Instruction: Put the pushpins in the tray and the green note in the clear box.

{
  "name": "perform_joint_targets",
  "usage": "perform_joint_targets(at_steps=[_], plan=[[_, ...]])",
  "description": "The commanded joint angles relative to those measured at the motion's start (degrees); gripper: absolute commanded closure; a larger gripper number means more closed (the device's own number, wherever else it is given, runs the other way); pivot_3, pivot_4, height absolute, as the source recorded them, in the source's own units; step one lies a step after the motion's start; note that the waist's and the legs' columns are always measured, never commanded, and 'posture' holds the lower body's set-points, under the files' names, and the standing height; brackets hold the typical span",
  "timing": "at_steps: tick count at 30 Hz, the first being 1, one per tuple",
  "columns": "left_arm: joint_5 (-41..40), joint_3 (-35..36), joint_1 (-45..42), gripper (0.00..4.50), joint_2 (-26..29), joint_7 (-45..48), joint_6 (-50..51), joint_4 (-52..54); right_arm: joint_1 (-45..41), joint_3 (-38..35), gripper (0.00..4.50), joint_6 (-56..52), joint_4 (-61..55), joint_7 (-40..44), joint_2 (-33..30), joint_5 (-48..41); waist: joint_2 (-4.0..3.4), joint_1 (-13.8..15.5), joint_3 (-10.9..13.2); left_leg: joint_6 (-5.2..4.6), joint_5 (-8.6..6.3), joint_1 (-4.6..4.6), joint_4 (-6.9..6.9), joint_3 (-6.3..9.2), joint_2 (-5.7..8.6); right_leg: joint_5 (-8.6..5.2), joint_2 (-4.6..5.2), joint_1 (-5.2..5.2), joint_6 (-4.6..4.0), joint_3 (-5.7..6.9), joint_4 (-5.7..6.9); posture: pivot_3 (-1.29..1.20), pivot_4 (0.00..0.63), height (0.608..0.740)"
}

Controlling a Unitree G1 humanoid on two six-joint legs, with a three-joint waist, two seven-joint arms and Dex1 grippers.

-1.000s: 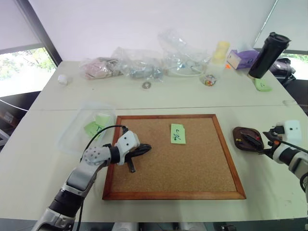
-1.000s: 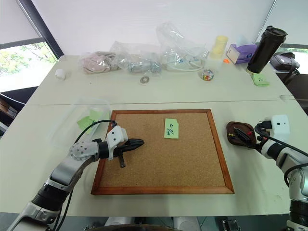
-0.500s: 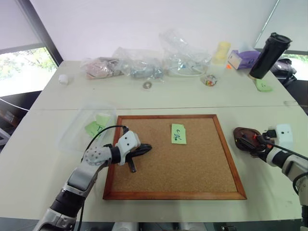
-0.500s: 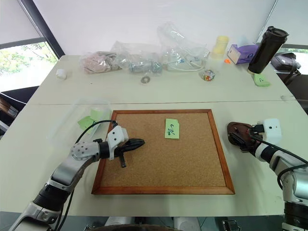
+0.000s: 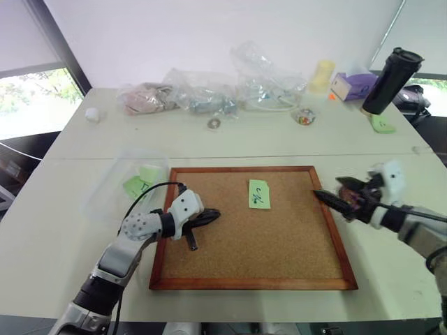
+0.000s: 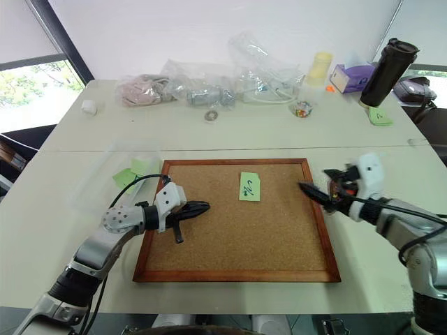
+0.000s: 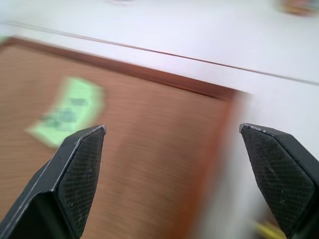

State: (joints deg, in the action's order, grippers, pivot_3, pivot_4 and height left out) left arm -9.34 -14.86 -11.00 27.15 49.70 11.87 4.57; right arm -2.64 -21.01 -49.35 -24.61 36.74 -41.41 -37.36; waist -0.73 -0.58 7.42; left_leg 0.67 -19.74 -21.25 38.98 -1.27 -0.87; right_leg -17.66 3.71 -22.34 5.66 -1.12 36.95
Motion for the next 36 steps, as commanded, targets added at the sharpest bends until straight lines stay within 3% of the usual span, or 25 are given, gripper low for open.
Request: perform_joint_targets(at_steps=[1,3,6,18,21,27,36], plan=[[2.35,-2.96,1.72,4.50,0.22,0.42,1.98,-3.46,-4.26,7.99,0.06,-0.65,-3.28,-1.27,2.97,-0.60,0.03,-0.03,-0.02,0.00,0.00,-0.01,0.00,0.00,0.00,0.00,0.00,-0.01,0.00,0.00,0.00,0.00,0.150,0.740],[2.50,-2.96,1.82,4.50,0.15,0.25,2.02,-3.56,-6.69,15.68,0.06,1.19,-2.39,-1.03,4.61,3.04,0.05,-0.01,-0.03,0.00,0.00,-0.02,0.00,0.01,0.00,0.00,0.02,-0.03,-0.01,0.00,-0.01,0.00,0.150,0.740],[2.62,-2.94,1.99,4.50,0.15,0.08,2.06,-3.42,-9.41,21.09,0.06,2.96,0.93,-1.54,6.18,6.75,0.09,0.18,-0.03,0.00,0.00,-0.08,0.00,0.02,0.01,-0.01,0.06,-0.10,-0.02,0.03,-0.01,0.00,0.150,0.740],[2.72,-2.53,3.11,4.50,0.51,-0.57,2.16,-2.41,-11.36,28.82,0.06,10.23,11.78,0.25,10.36,14.39,0.14,-0.13,-0.08,0.01,0.00,-0.03,0.00,0.02,0.03,-0.07,0.10,-0.07,-0.14,0.06,-0.01,0.00,0.150,0.740],[2.72,-2.54,3.41,4.50,0.54,-0.81,2.11,-2.30,-11.51,30.09,1.37,11.91,12.88,0.74,10.29,16.53,0.16,-0.16,-0.09,0.01,0.00,-0.03,-0.01,0.02,0.03,-0.08,0.10,-0.06,-0.15,0.07,-0.01,0.00,0.150,0.740],[2.57,-2.52,4.11,4.50,0.66,-1.30,2.21,-1.69,-11.03,32.41,4.41,14.21,13.13,1.36,9.86,20.27,0.16,-0.23,-0.10,0.01,0.00,-0.03,-0.01,0.02,0.03,-0.08,0.10,-0.08,-0.15,0.07,0.00,0.00,0.150,0.740],[2.34,-2.50,4.41,4.50,0.93,-1.32,2.68,-1.03,-11.44,29.15,4.41,14.38,9.93,0.81,10.39,19.89,0.23,-0.23,-0.13,0.02,0.00,-0.02,-0.04,0.02,0.03,-0.09,0.11,-0.08,-0.17,0.07,0.00,0.00,0.150,0.740]])
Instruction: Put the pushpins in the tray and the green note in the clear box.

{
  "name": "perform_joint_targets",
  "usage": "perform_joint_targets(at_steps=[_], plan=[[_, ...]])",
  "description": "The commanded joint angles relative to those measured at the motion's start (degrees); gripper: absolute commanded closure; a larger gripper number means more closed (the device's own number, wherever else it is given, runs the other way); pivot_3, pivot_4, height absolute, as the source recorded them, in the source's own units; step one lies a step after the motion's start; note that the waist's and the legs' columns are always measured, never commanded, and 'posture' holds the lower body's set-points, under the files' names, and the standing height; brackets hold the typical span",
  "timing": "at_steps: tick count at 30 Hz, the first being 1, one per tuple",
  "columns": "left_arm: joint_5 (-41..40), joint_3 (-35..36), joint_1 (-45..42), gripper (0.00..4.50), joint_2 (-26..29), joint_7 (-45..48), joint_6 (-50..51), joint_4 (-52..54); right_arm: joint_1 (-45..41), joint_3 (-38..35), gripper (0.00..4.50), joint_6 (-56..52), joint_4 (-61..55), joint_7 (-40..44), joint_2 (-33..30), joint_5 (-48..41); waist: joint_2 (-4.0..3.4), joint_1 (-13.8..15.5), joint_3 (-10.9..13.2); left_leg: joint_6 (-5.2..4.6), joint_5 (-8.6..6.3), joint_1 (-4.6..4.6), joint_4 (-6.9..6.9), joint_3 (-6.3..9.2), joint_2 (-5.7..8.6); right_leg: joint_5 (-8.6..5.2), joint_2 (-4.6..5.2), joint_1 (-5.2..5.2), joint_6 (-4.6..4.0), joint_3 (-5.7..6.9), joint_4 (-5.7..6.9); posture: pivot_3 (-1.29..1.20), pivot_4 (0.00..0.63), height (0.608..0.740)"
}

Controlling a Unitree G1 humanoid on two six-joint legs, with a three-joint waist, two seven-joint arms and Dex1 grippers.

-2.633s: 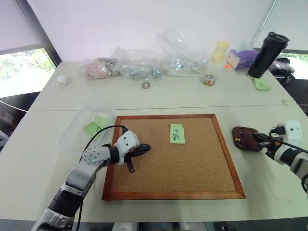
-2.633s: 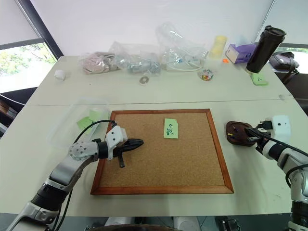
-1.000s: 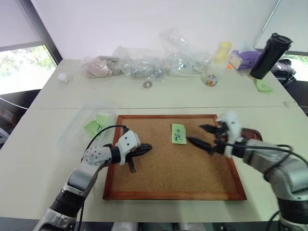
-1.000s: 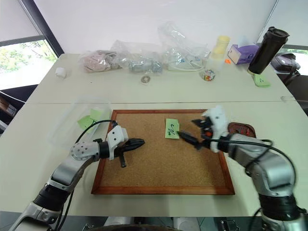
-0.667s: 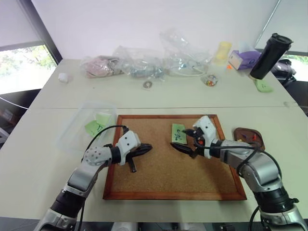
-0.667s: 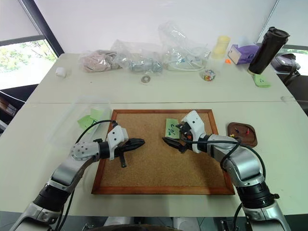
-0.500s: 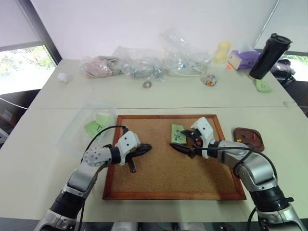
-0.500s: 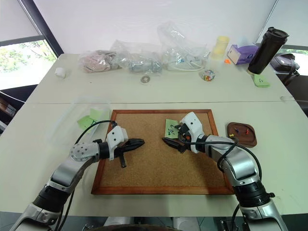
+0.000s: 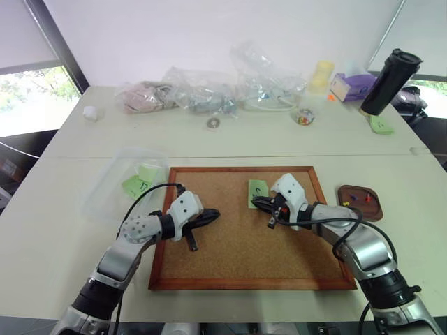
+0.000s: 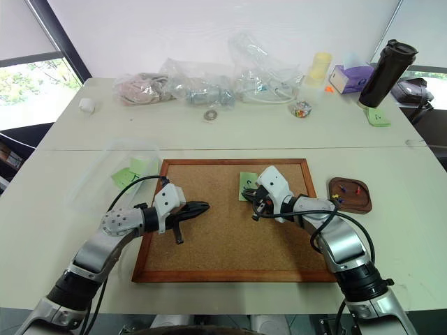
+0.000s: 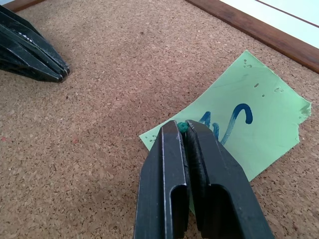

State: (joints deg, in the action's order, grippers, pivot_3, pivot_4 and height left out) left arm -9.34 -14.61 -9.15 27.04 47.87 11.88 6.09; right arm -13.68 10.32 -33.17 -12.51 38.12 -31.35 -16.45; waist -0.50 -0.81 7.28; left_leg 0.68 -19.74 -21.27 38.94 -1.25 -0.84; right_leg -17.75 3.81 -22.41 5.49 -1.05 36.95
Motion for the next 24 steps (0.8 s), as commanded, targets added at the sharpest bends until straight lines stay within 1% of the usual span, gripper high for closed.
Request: perform_joint_targets(at_steps=[1,6,12,19,21,24], plan=[[2.34,-2.79,2.60,4.50,1.05,0.51,2.76,-2.45,-0.74,-3.15,4.41,-2.55,-3.07,-0.77,0.24,-1.67,0.00,0.03,0.01,0.00,0.00,-0.01,0.00,0.00,0.00,0.00,0.00,-0.01,0.00,0.00,0.00,0.00,0.150,0.740],[2.34,-3.04,2.61,4.50,1.19,0.71,3.11,-2.21,-1.73,-7.63,4.41,-7.66,-9.46,-0.42,-1.27,-6.20,-0.02,0.17,0.09,0.00,0.00,-0.16,0.00,0.00,0.00,0.01,0.03,-0.15,0.01,0.00,0.00,0.00,0.150,0.740],[2.43,-3.41,2.45,4.50,1.17,0.87,3.22,-2.30,-2.61,-10.29,4.41,-12.73,-16.18,-0.16,-2.98,-10.52,-0.01,0.02,0.13,0.00,0.00,-0.13,-0.02,-0.01,0.00,0.02,0.03,-0.15,0.04,0.02,-0.01,0.00,0.150,0.740],[2.10,-3.33,1.89,4.50,0.81,0.94,3.27,-2.91,-3.21,-12.52,4.41,-16.77,-20.79,-0.80,-3.88,-15.02,0.01,0.08,0.14,0.00,0.00,-0.14,-0.02,-0.01,0.00,0.00,0.04,-0.15,0.00,0.01,-0.02,0.00,0.150,0.740],[1.15,-2.42,1.31,4.50,0.24,0.66,4.02,-3.26,-2.81,-12.82,4.41,-17.66,-22.22,-0.52,-4.53,-16.24,0.01,0.08,0.14,0.00,0.00,-0.14,-0.02,-0.01,0.00,0.00,0.04,-0.15,-0.01,0.01,-0.02,0.00,0.150,0.740],[-6.88,3.52,-1.87,4.50,-2.31,-0.05,11.01,-1.93,-1.71,-12.14,4.41,-17.60,-24.78,1.83,-7.34,-17.10,0.03,0.29,0.17,0.00,0.00,-0.15,-0.02,-0.01,0.00,-0.01,0.05,-0.14,-0.02,0.01,-0.02,0.00,0.150,0.740]])
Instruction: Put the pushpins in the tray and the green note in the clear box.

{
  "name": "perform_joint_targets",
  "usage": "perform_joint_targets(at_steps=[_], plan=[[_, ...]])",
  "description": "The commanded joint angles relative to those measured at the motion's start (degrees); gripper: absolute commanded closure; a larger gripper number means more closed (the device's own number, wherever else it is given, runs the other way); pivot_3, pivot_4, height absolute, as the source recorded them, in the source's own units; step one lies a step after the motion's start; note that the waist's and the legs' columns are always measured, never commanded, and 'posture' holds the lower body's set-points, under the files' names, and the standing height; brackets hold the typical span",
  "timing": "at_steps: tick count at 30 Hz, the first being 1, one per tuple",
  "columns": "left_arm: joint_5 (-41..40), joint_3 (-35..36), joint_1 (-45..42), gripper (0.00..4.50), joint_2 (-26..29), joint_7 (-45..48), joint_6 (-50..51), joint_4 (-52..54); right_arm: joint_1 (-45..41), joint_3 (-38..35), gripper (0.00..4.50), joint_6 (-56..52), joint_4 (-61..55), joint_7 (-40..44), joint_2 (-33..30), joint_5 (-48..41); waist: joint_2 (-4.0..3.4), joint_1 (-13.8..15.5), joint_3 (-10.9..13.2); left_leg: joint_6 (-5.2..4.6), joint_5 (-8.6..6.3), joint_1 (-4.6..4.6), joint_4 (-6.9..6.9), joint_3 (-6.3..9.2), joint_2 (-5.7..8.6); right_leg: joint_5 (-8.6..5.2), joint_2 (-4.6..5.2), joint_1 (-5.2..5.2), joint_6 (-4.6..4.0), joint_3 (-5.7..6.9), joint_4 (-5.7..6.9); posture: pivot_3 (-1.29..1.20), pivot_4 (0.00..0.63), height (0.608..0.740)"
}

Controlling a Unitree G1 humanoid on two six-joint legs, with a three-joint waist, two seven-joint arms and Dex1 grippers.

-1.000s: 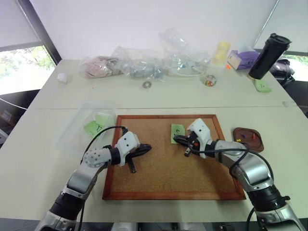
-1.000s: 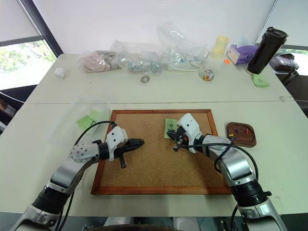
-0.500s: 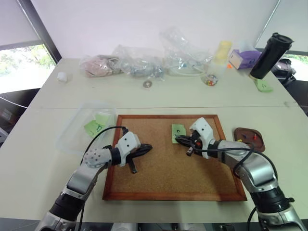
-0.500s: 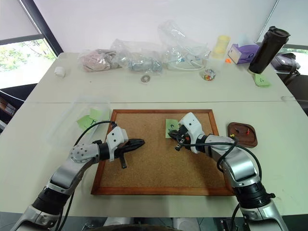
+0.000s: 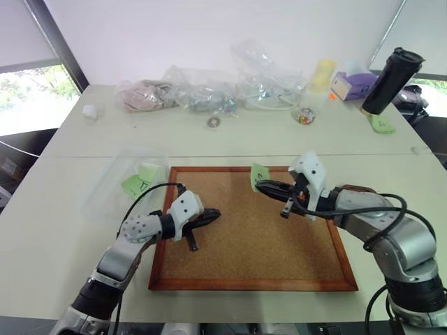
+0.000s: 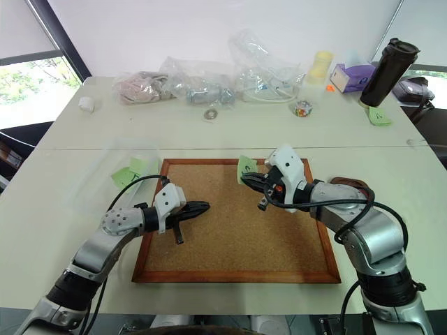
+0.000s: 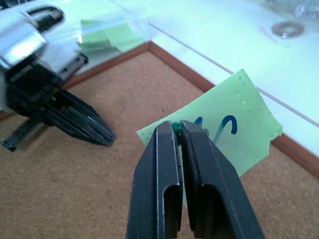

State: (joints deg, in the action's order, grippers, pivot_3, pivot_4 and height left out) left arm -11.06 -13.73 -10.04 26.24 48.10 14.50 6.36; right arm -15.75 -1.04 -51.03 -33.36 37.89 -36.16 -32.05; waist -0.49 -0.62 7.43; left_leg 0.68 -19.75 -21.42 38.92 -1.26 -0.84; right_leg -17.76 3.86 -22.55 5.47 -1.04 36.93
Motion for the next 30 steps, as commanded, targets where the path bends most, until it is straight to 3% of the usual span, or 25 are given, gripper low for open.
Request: perform_joint_targets(at_steps=[1,2,4,10,21,30], plan=[[-7.88,4.55,-2.25,4.50,-2.02,-0.08,10.69,-1.13,0.40,-0.33,4.41,0.58,-4.21,2.72,-3.48,-1.45,0.08,0.09,0.05,0.00,0.00,-0.01,0.01,0.00,0.00,0.00,0.01,0.01,-0.01,0.01,0.00,0.00,0.150,0.740],[-9.46,5.59,-3.03,3.83,-2.20,0.09,12.16,-0.36,0.35,-0.04,4.50,0.82,-4.22,3.03,-4.07,-1.44,0.15,0.02,0.14,0.00,0.00,-0.01,0.01,0.00,0.00,-0.01,0.03,0.03,-0.01,0.03,-0.01,0.00,0.150,0.740],[-12.23,7.09,-4.71,3.13,-2.11,0.50,14.98,1.31,0.21,0.44,4.50,1.37,-4.01,3.72,-4.97,-1.36,0.46,-0.15,0.50,0.00,0.00,-0.03,0.00,0.00,0.00,0.00,0.03,-0.01,0.00,0.05,-0.01,0.00,0.150,0.740],[-23.62,12.93,-10.84,0.15,-3.98,-1.86,26.51,5.75,-0.49,2.48,4.50,3.85,-3.27,5.55,-6.95,0.53,0.78,-0.18,1.10,0.01,0.01,-0.27,0.01,0.01,0.00,0.11,0.03,-0.26,0.19,0.19,0.06,0.00,0.150,0.740],[-34.66,18.64,-20.39,0.02,-14.51,-13.08,38.96,1.31,-4.64,8.49,4.50,9.90,-4.04,8.86,-10.04,6.49,0.91,-0.09,1.27,0.44,0.26,-0.47,0.21,0.06,0.02,0.12,-0.10,-0.38,0.23,0.26,0.12,0.00,0.150,0.740],[-35.70,16.78,-20.27,0.02,-14.26,-14.08,42.49,2.13,-9.05,10.47,4.50,10.63,-2.58,9.29,-8.81,7.94,1.04,-0.08,1.38,0.62,0.37,-0.44,0.22,0.12,0.00,0.12,-0.19,-0.37,0.23,0.26,0.21,0.00,0.150,0.740]])
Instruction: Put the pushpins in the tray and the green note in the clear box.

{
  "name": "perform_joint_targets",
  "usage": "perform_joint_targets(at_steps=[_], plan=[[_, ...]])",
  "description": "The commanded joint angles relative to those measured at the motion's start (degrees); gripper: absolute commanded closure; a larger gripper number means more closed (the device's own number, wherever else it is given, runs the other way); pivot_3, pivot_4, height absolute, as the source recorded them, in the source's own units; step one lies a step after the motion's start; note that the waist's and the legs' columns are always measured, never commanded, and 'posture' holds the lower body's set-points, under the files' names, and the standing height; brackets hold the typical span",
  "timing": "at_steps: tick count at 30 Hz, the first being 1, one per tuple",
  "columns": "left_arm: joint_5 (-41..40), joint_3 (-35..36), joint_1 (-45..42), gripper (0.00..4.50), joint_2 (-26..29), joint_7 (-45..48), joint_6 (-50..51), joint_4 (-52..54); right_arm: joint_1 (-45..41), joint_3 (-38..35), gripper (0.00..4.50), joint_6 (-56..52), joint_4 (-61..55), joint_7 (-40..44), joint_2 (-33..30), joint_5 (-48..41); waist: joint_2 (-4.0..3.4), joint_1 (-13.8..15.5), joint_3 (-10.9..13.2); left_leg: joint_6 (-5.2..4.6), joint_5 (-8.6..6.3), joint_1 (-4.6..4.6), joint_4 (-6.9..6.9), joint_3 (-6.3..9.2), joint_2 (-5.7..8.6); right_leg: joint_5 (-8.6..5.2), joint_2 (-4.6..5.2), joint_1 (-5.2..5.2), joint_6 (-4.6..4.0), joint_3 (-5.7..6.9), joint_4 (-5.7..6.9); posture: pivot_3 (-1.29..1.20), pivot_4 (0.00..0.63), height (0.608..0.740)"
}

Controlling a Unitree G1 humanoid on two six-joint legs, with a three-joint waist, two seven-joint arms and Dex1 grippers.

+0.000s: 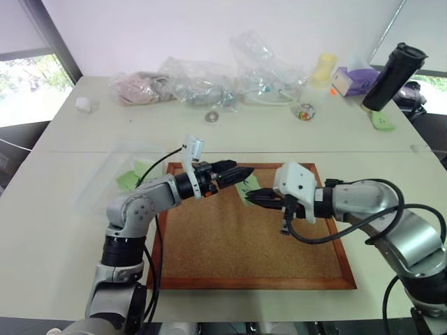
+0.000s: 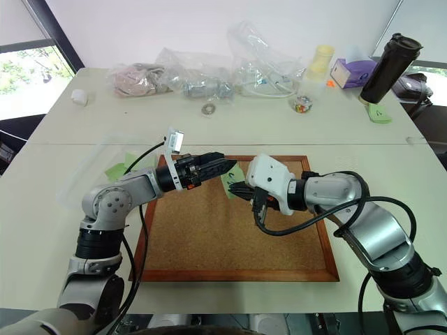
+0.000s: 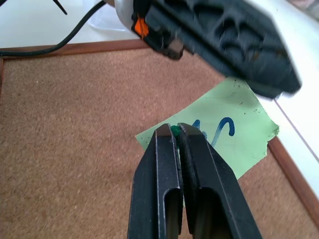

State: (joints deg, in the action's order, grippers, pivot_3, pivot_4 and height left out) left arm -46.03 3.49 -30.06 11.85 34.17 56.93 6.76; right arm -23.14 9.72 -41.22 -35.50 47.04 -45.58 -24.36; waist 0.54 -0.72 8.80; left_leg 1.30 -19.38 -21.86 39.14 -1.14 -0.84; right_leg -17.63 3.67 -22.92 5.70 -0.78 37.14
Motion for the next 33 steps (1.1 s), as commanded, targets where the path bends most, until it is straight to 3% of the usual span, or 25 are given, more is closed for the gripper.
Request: perform_joint_targets(at_steps=[1,5,8,11,20,24,29,33], plan=[[-0.37,-0.86,-0.13,0.02,0.27,-0.05,-0.03,1.81,-1.93,-0.18,4.50,0.79,-0.29,0.16,0.68,0.34,0.01,0.02,0.01,0.00,0.00,0.00,0.00,0.00,0.00,0.00,0.00,0.00,0.00,0.00,0.00,0.00,0.150,0.740],[-0.07,-1.96,0.79,1.30,0.85,0.37,-0.16,2.27,-2.83,0.07,4.50,0.52,-0.19,0.02,1.06,0.57,0.01,0.10,0.01,0.02,0.01,-0.01,0.00,0.00,0.00,0.00,0.01,0.00,0.00,0.00,-0.01,0.00,0.150,0.740],[0.36,-2.42,1.14,2.96,1.10,0.62,-0.99,2.01,-3.15,0.01,4.50,0.26,-0.30,-0.01,1.20,0.55,0.01,0.07,0.01,0.02,0.01,-0.01,0.00,0.00,0.00,0.00,0.01,0.00,0.00,0.00,-0.01,0.00,0.150,0.740],[0.62,-2.54,1.13,4.33,1.25,0.62,-1.60,1.69,-3.24,-0.11,4.50,0.08,-0.27,-0.13,1.27,0.64,0.01,0.06,0.01,0.04,0.02,0.00,0.00,0.00,0.00,0.00,0.01,0.00,0.00,0.00,-0.01,0.00,0.150,0.740],[5.95,-6.81,2.62,4.46,3.41,2.08,-6.25,2.45,-4.81,-5.19,4.50,-2.67,0.14,-2.29,2.52,-2.31,0.00,0.06,0.01,0.06,0.03,0.00,0.00,-0.01,0.00,0.00,0.01,0.00,0.00,-0.01,0.01,0.00,0.150,0.740],[7.27,-6.53,3.21,4.46,3.94,2.25,-7.93,2.11,-2.80,-15.48,4.50,-5.18,2.87,-4.45,1.19,-4.86,0.01,0.27,0.01,0.05,0.03,-0.01,0.00,0.00,0.00,0.00,0.01,0.00,0.00,-0.01,0.01,0.00,0.150,0.740],[6.92,-5.06,3.21,4.46,3.99,1.37,-8.21,3.12,5.56,-28.29,4.50,-4.22,9.99,-5.78,-1.59,-3.88,0.01,0.87,0.01,-0.01,-0.01,-0.03,0.00,-0.03,0.02,0.00,0.04,0.04,0.00,-0.02,-0.04,0.00,0.150,0.740],[7.14,-4.83,3.71,4.46,4.26,1.14,-8.87,4.75,13.69,-35.72,4.50,-1.79,23.49,-9.54,-3.04,1.41,0.01,1.28,0.01,-0.01,0.00,0.01,-0.01,-0.06,0.01,0.00,-0.01,0.04,0.00,-0.04,0.02,0.00,0.150,0.740]])
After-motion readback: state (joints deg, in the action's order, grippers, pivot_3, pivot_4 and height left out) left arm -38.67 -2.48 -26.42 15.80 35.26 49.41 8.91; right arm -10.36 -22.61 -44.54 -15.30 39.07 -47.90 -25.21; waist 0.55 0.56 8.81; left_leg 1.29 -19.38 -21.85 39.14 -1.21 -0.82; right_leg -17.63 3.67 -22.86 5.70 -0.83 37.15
